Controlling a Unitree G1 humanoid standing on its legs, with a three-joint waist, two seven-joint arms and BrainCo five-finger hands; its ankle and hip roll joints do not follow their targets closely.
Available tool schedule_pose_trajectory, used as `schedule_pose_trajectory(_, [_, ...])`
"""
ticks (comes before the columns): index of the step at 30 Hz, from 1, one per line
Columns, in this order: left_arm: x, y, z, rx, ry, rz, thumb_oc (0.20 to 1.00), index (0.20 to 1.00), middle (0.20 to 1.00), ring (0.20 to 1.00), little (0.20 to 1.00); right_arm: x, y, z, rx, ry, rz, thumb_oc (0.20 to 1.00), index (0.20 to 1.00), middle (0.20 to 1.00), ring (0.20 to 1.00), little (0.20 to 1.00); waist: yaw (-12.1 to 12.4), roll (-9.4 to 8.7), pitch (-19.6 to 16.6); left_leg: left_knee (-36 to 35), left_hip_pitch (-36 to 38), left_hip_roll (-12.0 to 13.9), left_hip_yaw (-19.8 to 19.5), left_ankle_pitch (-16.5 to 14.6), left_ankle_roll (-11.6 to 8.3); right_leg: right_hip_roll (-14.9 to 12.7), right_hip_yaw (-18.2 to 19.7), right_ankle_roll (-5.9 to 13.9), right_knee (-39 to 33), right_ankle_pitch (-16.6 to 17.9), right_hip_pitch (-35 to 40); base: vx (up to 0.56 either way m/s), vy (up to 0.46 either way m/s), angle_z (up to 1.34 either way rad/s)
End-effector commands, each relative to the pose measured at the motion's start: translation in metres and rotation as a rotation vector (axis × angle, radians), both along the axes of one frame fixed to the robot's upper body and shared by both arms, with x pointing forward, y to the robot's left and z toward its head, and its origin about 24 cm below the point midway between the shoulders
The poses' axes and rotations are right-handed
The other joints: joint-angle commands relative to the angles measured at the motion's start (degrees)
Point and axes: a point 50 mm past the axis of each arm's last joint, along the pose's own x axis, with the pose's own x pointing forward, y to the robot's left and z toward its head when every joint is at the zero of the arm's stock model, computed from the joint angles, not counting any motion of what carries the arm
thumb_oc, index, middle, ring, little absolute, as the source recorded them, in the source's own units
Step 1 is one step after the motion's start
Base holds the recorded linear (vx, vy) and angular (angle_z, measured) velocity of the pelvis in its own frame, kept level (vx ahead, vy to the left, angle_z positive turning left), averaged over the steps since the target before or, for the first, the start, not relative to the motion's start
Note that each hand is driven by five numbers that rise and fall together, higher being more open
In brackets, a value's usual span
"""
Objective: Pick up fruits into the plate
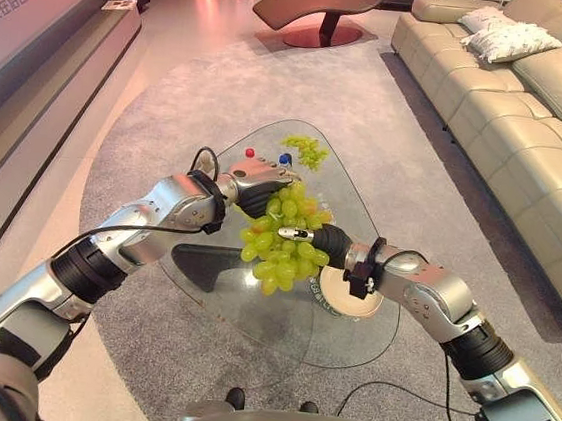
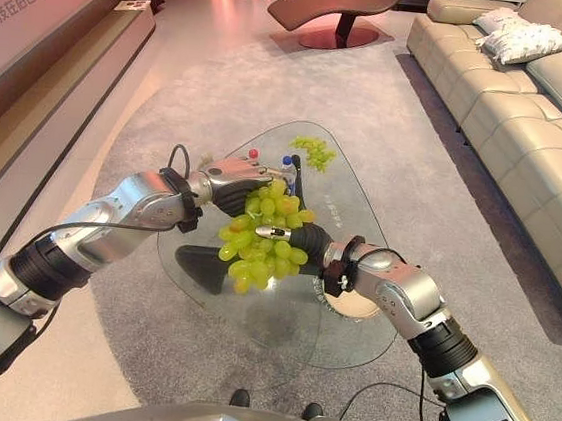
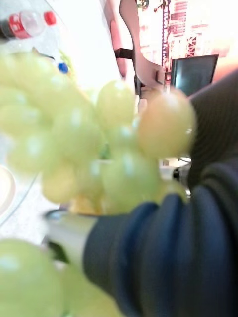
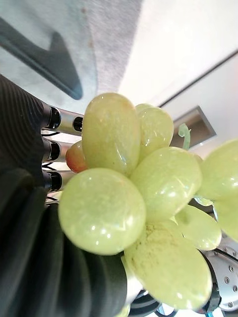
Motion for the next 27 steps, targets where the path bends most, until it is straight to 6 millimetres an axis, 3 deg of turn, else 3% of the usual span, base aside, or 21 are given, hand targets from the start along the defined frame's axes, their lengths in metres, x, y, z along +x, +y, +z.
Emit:
schedule_pose_trajectory(1, [0.005,-0.008,0.015,-0.097,-0.01,-0.027,1.0,1.0,1.0,1.0,1.0,0.005,0.021,0.041,0.283,-0.116,0.008,0.2,0.2,0.2,0.2,0.2,1.0,-1.6,-2.2,1.6,3.0,-1.4,6.2,-8.1,1.83,-2.0,1.0,4.2,1.0,-2.5,1.5,0.0,0.0,0.0])
schedule_pose_trajectory(9, [-0.001,0.023,0.014,-0.198,0.092,0.067,1.0,1.0,1.0,1.0,1.0,0.005,-0.013,0.027,0.402,-0.076,-0.17,0.2,0.2,0.2,0.2,0.2,1.4,-1.2,-2.0,1.7,2.7,-1.3,6.1,-8.0,1.89,-2.3,0.3,4.45,1.0,-2.5,1.5,0.0,0.0,0.0])
schedule_pose_trajectory(17, [-0.005,0.051,-0.003,-0.308,0.127,0.179,1.0,1.0,1.0,1.0,1.0,0.005,-0.05,0.015,0.47,-0.099,-0.354,0.2,0.2,0.2,0.2,0.2,1.4,-1.09,-1.5,1.6,2.8,-1.2,6.4,-7.9,2.0,-2.4,0.0,4.55,0.8,-2.3,1.5,0.0,0.0,0.0])
schedule_pose_trajectory(19, [-0.007,0.064,-0.013,-0.331,0.144,0.234,1.0,1.0,1.0,1.0,1.0,0.004,-0.064,0.012,0.494,-0.115,-0.414,0.2,0.2,0.2,0.2,0.2,1.4,-1.0,-1.3,1.7,2.8,-1.2,6.4,-8.0,2.06,-2.5,0.0,4.54,0.8,-2.3,1.5,0.0,0.0,0.0])
schedule_pose_trajectory(27, [-0.013,0.094,-0.043,-0.431,0.245,0.403,1.0,1.0,1.0,1.0,1.0,0.003,-0.088,0.002,0.502,-0.151,-0.56,0.2,0.2,0.2,0.2,0.2,1.6,-0.84,-0.9,1.7,3.0,-1.0,6.4,-8.0,2.08,-2.7,-0.2,4.51,0.8,-2.2,1.6,0.01,0.0,0.0])
